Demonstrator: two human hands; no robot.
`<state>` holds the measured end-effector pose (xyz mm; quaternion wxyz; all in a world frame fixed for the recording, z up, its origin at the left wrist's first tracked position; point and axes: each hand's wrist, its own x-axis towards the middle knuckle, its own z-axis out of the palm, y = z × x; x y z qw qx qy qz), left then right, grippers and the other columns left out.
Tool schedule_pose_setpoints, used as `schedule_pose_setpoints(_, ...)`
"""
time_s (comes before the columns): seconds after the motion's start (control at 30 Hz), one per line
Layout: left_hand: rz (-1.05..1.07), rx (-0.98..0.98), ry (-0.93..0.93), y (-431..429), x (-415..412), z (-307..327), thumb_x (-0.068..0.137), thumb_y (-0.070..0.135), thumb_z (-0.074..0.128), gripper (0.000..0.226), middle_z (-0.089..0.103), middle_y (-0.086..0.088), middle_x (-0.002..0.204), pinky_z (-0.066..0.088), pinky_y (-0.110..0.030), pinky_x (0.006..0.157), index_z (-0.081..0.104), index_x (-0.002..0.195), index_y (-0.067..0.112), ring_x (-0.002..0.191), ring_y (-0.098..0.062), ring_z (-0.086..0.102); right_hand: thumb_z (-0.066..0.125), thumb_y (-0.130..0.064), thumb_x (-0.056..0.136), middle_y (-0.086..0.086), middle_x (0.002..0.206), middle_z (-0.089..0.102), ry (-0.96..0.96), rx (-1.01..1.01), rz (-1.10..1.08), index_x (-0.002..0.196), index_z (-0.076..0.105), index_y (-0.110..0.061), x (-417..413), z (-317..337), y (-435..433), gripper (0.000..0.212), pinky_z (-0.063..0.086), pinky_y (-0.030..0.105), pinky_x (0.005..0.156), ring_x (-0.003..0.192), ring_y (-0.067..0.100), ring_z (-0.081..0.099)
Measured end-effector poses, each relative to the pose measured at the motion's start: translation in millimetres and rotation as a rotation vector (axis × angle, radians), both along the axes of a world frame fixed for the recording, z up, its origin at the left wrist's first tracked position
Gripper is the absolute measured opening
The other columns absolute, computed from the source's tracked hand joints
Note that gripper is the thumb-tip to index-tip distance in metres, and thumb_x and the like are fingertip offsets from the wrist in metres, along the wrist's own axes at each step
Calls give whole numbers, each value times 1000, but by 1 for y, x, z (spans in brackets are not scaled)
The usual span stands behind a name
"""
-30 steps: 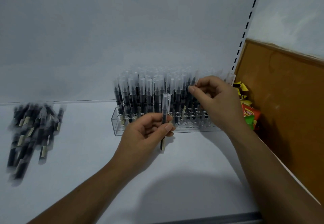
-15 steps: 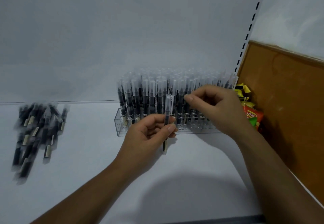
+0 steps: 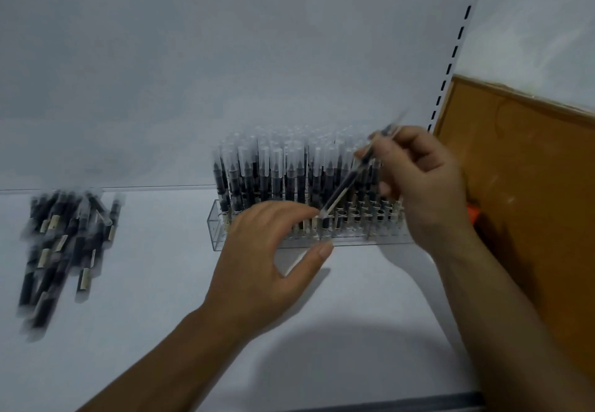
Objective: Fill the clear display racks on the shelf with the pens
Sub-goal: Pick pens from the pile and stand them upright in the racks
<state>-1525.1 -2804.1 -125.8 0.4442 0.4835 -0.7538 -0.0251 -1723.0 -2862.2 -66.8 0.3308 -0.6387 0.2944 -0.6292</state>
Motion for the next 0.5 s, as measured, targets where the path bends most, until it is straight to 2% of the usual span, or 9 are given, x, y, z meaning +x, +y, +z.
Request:
schedule_pose_setpoints(0.07, 51, -8, -155, 1, 1, -1, 88, 57, 51, 50, 55, 15, 128, 27, -28, 108, 60, 127, 27, 124, -5, 43, 60, -11, 95, 3, 81, 73, -68, -49, -153, 88, 63, -15, -7, 1, -6, 9, 41, 17, 44, 46, 6, 49)
schedule_pose_setpoints(0.17, 100, 57, -291, 1, 1, -2, 88, 59, 48, 57, 51, 11, 135, 20, -30, 111, 55, 134, 26, 129, -10, 39, 63, -15, 94, 24, 87, 66, -13, -86, -303, 94, 64, -10, -11, -4, -13, 5, 45, 28, 47, 51, 17, 51)
schedule_pose_setpoints(0.23, 117, 80, -325, 0, 0, -3, 88, 59, 47, 59, 50, 11, 137, 21, -33, 112, 54, 136, 25, 130, -13, 39, 65, -19, 94, 17, 85, 67, 61, -103, -361, 96, 65, -11, -12, -9, -18, 8, 46, 41, 50, 57, 36, 51)
schedule_pose_setpoints(0.3, 126, 93, -337, -1, 0, -3, 88, 59, 49, 59, 50, 10, 137, 23, -34, 111, 54, 136, 25, 130, -13, 39, 66, -22, 93, 3, 79, 64, 132, -115, -386, 95, 66, -14, -13, -11, -19, 8, 44, 47, 53, 64, 44, 49)
schedule_pose_setpoints(0.5, 130, 115, -328, -1, -1, -4, 87, 59, 49, 58, 50, 12, 136, 24, -34, 112, 53, 136, 27, 129, -11, 39, 69, -24, 90, -6, 74, 64, 295, -85, -391, 90, 68, -15, -9, -15, -19, 9, 52, 44, 57, 66, 33, 58)
